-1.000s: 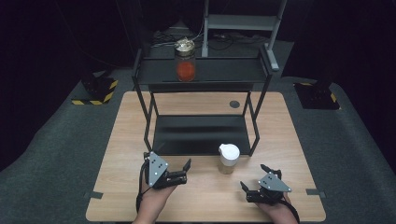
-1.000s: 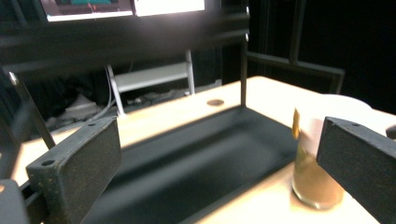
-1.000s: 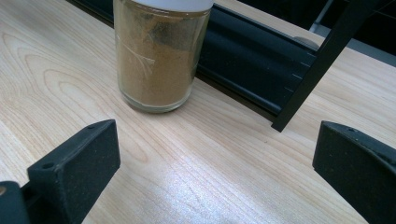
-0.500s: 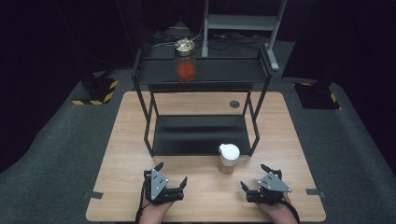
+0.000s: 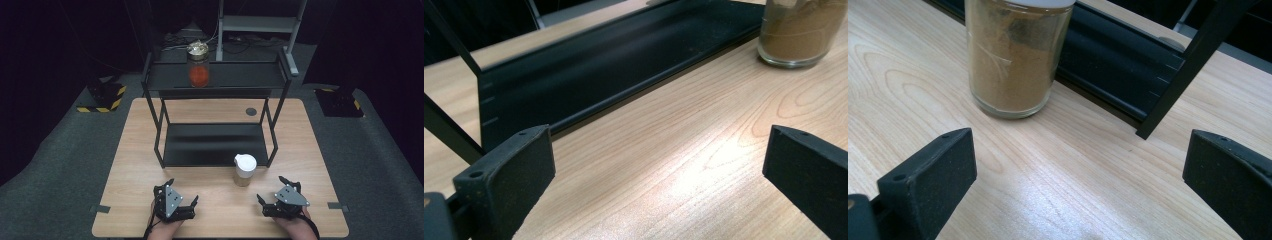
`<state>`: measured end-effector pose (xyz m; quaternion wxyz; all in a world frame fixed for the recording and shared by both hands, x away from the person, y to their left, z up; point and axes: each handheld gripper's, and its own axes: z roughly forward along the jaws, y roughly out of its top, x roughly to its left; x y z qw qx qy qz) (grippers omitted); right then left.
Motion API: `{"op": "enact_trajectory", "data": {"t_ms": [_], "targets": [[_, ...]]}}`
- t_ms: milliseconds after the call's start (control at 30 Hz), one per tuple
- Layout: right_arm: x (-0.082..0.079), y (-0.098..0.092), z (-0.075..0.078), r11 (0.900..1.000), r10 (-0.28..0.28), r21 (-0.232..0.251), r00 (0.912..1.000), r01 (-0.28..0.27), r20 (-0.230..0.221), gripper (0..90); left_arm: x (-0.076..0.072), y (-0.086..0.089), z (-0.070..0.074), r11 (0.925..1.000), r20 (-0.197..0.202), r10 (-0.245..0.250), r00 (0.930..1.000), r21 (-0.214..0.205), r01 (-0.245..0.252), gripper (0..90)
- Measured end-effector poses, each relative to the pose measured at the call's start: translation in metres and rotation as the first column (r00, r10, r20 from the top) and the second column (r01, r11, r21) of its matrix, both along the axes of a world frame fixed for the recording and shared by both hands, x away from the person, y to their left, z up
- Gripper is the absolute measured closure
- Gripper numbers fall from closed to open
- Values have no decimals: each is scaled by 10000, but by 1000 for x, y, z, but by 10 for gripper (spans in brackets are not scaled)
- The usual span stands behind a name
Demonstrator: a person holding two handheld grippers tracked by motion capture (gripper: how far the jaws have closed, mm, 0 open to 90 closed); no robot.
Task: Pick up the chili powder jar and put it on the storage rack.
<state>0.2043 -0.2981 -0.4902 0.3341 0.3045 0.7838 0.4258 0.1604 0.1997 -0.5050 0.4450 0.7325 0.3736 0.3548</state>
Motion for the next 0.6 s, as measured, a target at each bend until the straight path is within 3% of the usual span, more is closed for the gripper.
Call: {"op": "enact_trajectory", "data": {"t_ms": [267, 600], "targets": [[-4, 1, -3, 9998, -166, 80, 9997, 164, 181, 0, 1, 1, 0, 9997, -123, 131, 9998, -220, -134, 5], [-3, -2, -3, 9999, 39, 124, 9998, -41, 191, 0, 2, -8, 2, 9988, -9, -13, 10000, 486, 13, 6]]}}
